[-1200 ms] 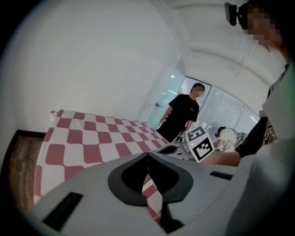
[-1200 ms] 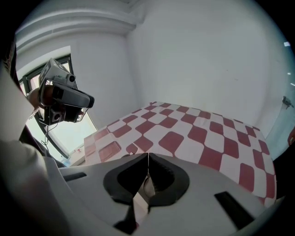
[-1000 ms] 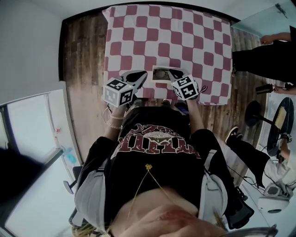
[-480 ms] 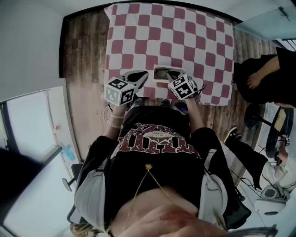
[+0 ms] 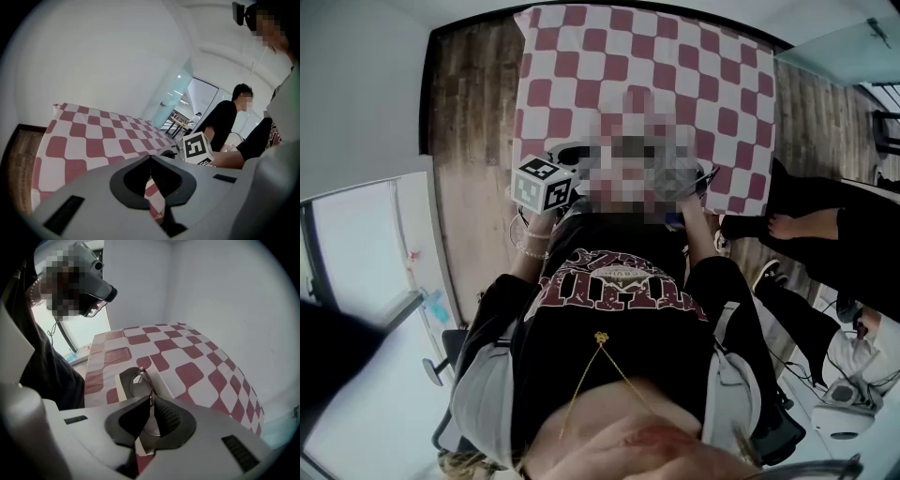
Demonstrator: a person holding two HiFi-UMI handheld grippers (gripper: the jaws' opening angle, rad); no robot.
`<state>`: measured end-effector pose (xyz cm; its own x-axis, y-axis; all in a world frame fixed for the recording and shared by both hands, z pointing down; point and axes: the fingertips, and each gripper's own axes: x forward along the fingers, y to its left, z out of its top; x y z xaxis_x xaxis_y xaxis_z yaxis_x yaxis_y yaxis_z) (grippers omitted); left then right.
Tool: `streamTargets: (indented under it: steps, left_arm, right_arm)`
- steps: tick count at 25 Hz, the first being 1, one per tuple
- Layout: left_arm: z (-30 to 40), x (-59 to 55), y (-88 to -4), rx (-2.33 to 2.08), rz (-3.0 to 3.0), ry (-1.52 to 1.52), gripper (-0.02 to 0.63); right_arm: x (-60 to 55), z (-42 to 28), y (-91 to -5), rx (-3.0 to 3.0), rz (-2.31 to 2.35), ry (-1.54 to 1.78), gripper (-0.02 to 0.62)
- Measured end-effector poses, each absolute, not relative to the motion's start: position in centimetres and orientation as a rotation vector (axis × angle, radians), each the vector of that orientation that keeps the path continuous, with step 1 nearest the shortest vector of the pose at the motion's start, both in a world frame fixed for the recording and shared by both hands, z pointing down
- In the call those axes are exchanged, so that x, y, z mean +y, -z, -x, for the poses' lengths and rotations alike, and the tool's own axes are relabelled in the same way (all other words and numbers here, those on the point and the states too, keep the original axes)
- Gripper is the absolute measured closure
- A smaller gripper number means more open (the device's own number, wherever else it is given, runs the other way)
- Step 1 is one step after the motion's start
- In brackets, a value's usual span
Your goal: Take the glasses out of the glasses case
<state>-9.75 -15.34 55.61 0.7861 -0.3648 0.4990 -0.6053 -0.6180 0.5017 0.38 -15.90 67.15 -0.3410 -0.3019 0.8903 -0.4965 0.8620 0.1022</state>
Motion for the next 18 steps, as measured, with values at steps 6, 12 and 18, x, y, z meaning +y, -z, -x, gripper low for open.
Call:
streamTargets:
  steps: [6, 12, 18]
  left_arm:
    - [10.1, -15.3, -55.9, -0.728, -2.284, -0.456, 0.598]
    - [10.6, -15.1, -56.0, -0.742, -2.273, -0.444, 0.598]
    - [11.4, -15.0, -56.3, -0.765, -2.258, -0.432, 0.598]
  right_arm:
    - [-15.6, 0.0, -67.5, -1.904, -0.485, -0.142, 0.546]
    - [-16.1, 0.0, -68.4, -1.794, -0.373, 0.012, 0.520]
    - [-16.0, 0.4, -69.1, -1.703, -0.254, 0.091, 0.522]
